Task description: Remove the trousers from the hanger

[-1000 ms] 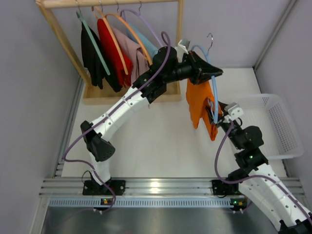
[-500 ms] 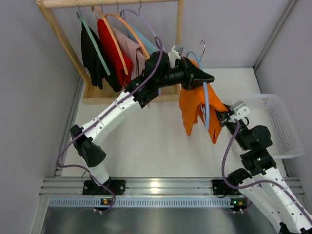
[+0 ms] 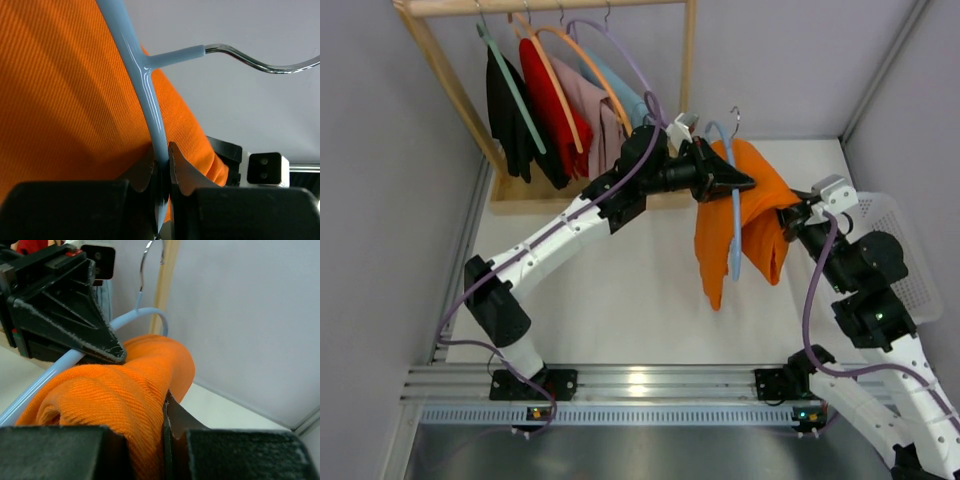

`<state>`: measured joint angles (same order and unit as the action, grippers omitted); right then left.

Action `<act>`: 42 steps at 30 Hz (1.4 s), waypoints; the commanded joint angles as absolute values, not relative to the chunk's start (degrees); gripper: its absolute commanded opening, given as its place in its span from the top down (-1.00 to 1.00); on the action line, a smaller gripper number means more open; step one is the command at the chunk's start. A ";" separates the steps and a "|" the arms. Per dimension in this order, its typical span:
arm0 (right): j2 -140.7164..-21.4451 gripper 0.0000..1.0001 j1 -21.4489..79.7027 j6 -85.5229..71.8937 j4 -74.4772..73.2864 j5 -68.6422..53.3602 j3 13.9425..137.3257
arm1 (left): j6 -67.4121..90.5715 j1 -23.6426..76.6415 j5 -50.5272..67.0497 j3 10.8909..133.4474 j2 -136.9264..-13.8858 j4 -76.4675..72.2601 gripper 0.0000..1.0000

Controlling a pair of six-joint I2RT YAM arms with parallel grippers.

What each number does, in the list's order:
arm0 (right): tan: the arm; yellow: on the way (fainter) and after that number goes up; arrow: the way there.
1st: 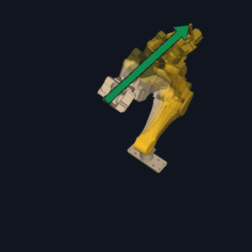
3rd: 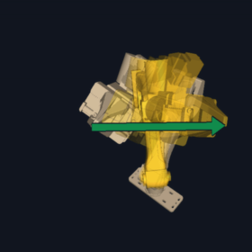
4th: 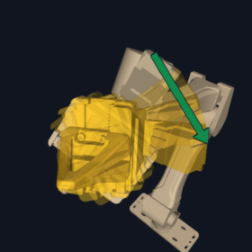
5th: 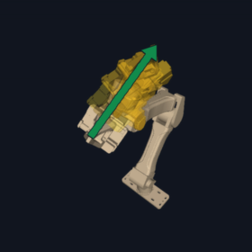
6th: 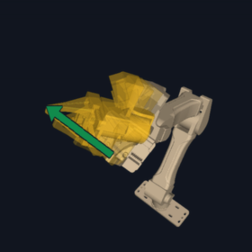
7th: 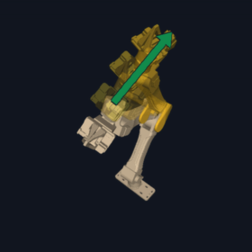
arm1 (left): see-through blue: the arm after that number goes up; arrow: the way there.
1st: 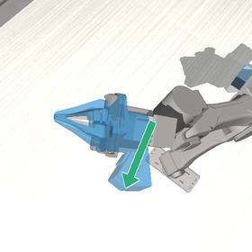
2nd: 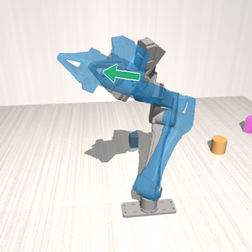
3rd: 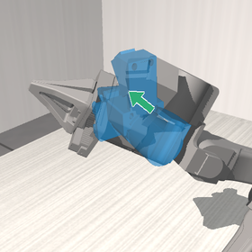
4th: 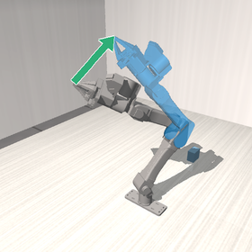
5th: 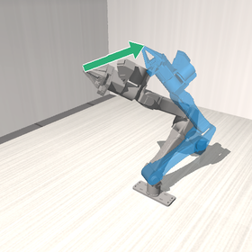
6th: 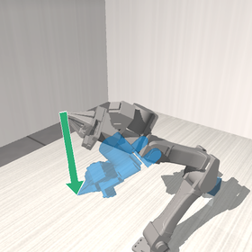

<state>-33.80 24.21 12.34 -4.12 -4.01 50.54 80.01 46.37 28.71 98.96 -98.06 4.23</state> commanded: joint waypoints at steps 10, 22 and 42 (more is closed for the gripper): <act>-35.68 1.00 23.73 12.48 14.32 9.49 68.45 | 75.15 44.91 26.54 90.62 -92.11 -2.64 1.00; -39.99 1.00 23.73 15.46 19.51 18.19 80.06 | 73.92 45.00 26.98 83.42 -92.37 -4.04 1.00; -44.21 1.00 23.73 33.03 29.44 24.61 87.45 | 73.92 45.00 28.30 78.75 -91.93 -4.92 1.00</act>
